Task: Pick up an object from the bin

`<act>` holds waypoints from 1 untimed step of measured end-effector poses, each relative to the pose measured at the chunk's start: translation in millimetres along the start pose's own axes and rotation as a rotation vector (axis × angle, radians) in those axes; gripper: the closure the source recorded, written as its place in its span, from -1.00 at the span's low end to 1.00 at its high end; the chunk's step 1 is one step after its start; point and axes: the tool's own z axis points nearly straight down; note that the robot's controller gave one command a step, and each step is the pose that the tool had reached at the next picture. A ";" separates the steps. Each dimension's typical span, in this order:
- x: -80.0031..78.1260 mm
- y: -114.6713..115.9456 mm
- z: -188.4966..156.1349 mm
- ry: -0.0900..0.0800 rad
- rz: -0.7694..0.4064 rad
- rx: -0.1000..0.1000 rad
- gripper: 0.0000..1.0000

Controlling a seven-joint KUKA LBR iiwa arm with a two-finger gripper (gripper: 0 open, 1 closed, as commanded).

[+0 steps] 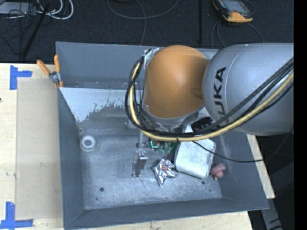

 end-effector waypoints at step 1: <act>-26.9 -32.7 170.0 -0.014 -0.029 -0.005 -1.00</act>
Offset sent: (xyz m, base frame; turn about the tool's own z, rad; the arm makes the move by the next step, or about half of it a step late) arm 0.0240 -0.0335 -0.1690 -0.0313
